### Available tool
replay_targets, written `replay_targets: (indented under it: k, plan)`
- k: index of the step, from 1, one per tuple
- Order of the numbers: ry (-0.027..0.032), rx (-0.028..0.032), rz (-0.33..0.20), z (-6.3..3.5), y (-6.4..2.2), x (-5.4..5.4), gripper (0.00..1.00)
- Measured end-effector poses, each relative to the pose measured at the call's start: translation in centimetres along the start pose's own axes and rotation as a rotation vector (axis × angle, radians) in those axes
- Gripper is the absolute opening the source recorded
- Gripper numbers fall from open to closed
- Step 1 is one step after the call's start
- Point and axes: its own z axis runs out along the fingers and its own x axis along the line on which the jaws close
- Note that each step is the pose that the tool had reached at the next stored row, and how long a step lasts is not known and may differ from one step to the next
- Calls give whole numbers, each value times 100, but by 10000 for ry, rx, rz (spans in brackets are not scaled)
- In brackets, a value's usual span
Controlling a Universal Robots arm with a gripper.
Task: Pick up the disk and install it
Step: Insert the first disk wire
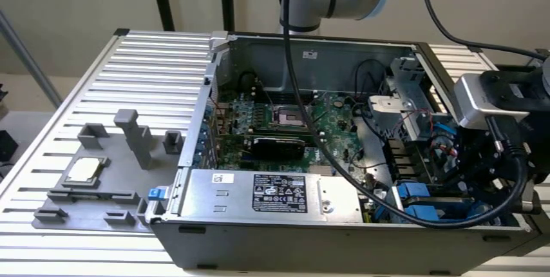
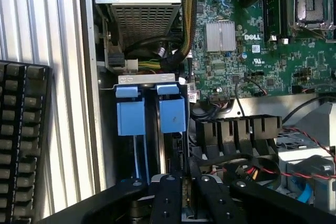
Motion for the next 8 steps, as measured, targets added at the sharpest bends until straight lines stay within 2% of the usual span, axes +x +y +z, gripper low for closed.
replay_targets:
  k: [8]
  plan:
    - [23,15,177,5,17,-30,16]
